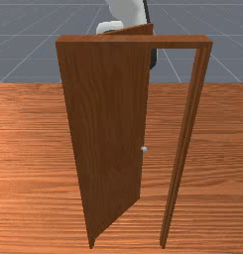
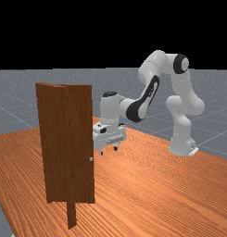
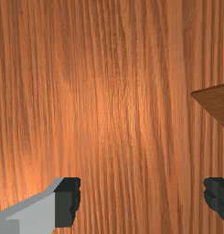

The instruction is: Close the door

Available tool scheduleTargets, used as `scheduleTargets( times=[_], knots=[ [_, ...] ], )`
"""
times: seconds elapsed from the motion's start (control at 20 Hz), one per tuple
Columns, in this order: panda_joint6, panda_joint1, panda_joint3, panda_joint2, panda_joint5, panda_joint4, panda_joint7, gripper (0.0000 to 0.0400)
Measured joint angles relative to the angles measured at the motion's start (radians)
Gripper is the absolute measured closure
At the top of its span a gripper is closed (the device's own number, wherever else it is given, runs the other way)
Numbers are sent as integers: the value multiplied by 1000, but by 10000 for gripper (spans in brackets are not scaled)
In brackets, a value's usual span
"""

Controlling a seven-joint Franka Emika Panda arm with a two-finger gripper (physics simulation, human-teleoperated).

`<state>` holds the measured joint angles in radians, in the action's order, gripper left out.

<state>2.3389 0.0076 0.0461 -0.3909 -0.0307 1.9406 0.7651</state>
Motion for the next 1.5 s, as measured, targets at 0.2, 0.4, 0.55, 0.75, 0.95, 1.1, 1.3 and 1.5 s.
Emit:
scheduleTargets(
  times=[0.2,0.4,0.55,0.75,0.95,1.1,1.3,1.5],
  knots=[
    [73,2,5,145,-12,218,-6,346],
    [68,2,6,182,-14,263,-7,82],
    [80,6,10,186,-31,268,-23,18],
    [32,46,41,115,-144,161,-123,2],
    [-36,49,41,-22,-115,-52,-99,0],
    [-47,46,36,-45,-104,-86,-90,0],
    [-47,23,7,-59,-67,-109,-5,0],
    [-148,34,20,-194,-47,-337,-92,0]
  ],
)
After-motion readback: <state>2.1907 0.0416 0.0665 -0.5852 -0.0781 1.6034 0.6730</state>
